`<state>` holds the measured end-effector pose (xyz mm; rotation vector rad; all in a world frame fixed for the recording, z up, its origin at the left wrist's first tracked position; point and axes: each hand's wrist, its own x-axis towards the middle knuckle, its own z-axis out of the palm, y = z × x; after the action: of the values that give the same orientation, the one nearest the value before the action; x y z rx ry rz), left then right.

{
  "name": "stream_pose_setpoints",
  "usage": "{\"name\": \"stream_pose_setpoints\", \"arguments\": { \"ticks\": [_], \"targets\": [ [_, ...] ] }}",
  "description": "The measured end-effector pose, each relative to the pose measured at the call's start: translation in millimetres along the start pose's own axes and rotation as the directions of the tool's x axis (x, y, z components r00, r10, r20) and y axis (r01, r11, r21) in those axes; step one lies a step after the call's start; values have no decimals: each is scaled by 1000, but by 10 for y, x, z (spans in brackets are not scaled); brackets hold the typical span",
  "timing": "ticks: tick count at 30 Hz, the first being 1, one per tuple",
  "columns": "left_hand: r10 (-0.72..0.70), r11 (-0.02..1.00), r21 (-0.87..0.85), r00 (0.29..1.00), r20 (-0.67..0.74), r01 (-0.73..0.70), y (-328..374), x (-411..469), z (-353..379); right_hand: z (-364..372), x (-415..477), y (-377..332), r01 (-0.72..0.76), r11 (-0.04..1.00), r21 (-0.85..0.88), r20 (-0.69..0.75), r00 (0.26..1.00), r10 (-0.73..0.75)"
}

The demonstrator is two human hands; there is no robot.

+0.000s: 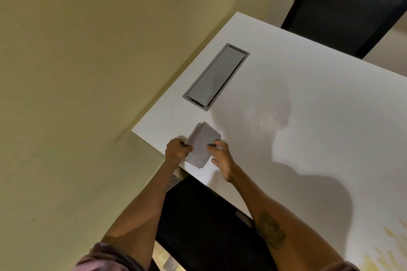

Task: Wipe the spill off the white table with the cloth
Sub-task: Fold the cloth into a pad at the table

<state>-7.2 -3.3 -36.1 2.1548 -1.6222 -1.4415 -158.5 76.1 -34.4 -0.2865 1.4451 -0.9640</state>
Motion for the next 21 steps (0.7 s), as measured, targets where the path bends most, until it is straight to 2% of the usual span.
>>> {"name": "stream_pose_setpoints", "arguments": {
  "ticks": [4,8,13,18,21],
  "targets": [
    [18,989,-147,1000,-8,-19,100,-84,25,-42,-37,-81,-17,1000,10,-58,998,18],
    [109,971,-217,993,47,-97,275,-200,157,-207,-125,-122,3,1000,31,-97,995,0],
    [295,936,-228,951,95,-267,646,-476,502,-597,-282,-220,45,983,179,-191,982,-10],
    [403,913,-157,889,217,-376,900,-728,988,-1057,-594,-244,145,956,255,-265,961,-75],
    [467,884,-125,844,262,-450,1022,-980,1336,-1343,-778,-211,153,937,313,-330,943,-43]
  ]
}}
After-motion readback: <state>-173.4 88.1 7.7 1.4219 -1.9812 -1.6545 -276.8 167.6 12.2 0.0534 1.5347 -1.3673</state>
